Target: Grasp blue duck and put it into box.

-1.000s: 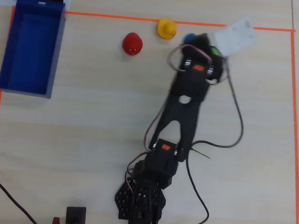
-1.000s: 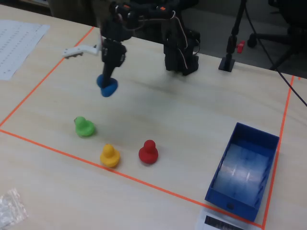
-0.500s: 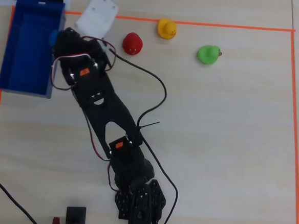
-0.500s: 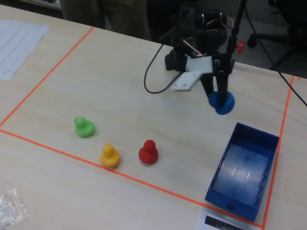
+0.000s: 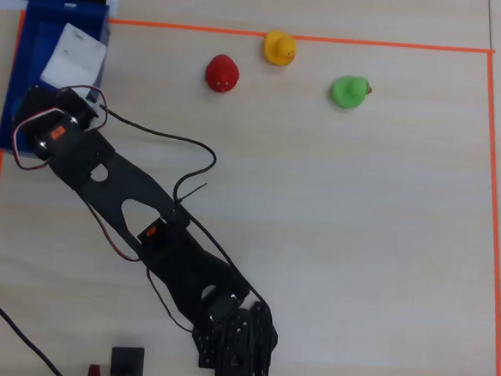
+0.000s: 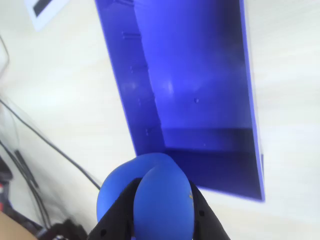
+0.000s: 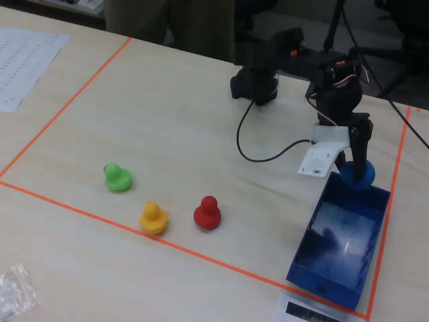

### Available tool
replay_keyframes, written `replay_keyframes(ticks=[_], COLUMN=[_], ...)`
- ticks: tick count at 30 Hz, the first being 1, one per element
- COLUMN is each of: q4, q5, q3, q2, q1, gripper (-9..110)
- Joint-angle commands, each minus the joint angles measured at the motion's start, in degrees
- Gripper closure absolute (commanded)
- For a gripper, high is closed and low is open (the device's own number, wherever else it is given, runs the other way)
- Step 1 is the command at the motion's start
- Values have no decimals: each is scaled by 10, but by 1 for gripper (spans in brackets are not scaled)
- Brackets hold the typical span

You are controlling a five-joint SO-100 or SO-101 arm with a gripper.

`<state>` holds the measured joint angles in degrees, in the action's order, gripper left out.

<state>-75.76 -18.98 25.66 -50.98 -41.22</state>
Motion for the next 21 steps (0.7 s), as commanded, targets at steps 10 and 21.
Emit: replay_keyframes(ticks=[10,21], q4=[-31,162], q5=[-56,-143], q3=[-123,533], q2=[80,-450], q1=[-4,122], gripper=[78,101])
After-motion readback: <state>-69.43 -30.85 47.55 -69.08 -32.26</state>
